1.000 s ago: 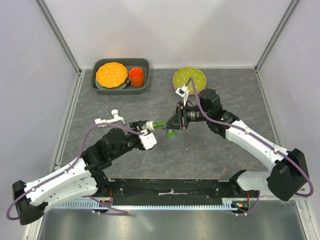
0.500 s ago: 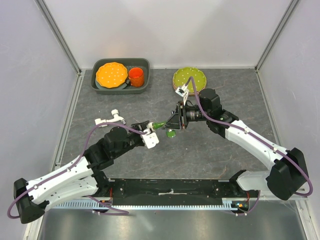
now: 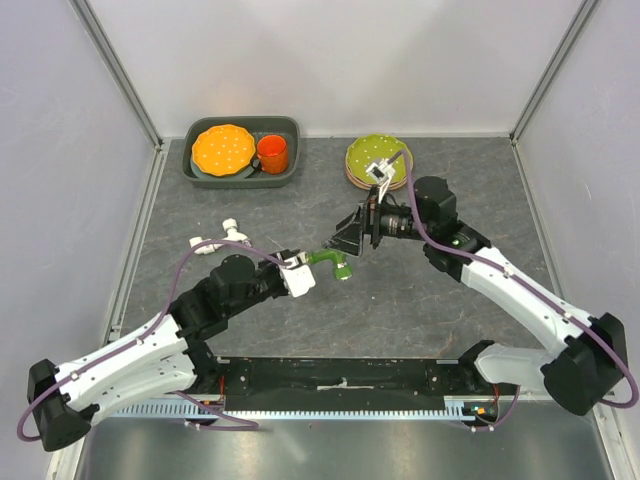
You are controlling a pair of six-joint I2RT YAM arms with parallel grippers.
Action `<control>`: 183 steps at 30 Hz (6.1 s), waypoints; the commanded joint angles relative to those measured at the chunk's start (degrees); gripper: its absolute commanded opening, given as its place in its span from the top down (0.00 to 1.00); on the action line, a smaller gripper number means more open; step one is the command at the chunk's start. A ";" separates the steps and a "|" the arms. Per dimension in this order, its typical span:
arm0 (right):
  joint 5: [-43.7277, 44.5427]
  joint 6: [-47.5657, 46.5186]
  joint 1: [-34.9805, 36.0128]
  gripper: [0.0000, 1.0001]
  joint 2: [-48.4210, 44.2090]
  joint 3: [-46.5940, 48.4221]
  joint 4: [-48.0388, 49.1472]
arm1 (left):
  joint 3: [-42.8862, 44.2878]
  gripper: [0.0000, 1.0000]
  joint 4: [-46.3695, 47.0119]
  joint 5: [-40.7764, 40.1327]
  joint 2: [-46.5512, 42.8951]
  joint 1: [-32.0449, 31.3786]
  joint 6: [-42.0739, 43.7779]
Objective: Install the water faucets
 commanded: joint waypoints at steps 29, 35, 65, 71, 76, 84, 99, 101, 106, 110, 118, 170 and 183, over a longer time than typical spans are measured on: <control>0.98 2.50 2.76 0.02 -7.33 -9.60 8.95 | 0.93 0.98 10.40 15.67 -0.57 12.98 -17.14; -2.27 3.02 4.69 0.02 -6.01 -7.49 8.42 | 1.11 0.98 9.87 13.65 -0.49 12.98 -16.88; -0.07 1.44 4.61 0.02 -0.65 5.34 7.01 | 2.87 0.98 3.63 18.48 -1.10 12.89 -12.40; -3.06 1.18 4.61 0.02 -2.14 3.68 4.99 | 2.78 0.98 4.50 15.14 -1.37 12.98 -13.80; -4.82 0.83 4.61 0.02 -3.37 0.95 3.33 | 3.04 0.98 4.77 13.03 -1.19 12.98 -15.38; -8.69 0.83 4.87 0.02 -2.58 -1.16 2.44 | 3.48 0.98 4.95 12.41 -0.93 13.68 -16.88; -3.34 0.92 5.58 0.02 -2.58 1.91 6.31 | 3.92 0.98 3.63 16.10 0.04 14.03 -15.74; -1.67 0.48 5.40 0.02 -2.67 2.96 6.40 | 3.92 0.98 3.45 16.72 -0.05 14.03 -15.12; -0.26 1.88 5.05 0.02 -1.62 4.64 9.20 | 4.54 0.98 1.87 17.68 0.57 14.03 -14.51; 1.76 2.67 4.70 0.02 -0.39 4.99 10.18 | 4.45 0.98 1.87 19.79 0.30 14.03 -14.24; 3.52 1.01 1.36 0.02 3.48 4.99 7.63 | 3.92 0.98 2.05 21.11 -1.54 13.94 -13.36; 19.15 -29.14 -2.33 0.02 -4.84 4.82 -10.33 | 2.34 0.98 4.86 23.48 -4.35 15.35 -15.12; -1.61 -44.34 -2.60 0.02 -23.50 -15.31 10.62 | 4.97 0.98 4.42 41.05 -3.39 23.87 -18.99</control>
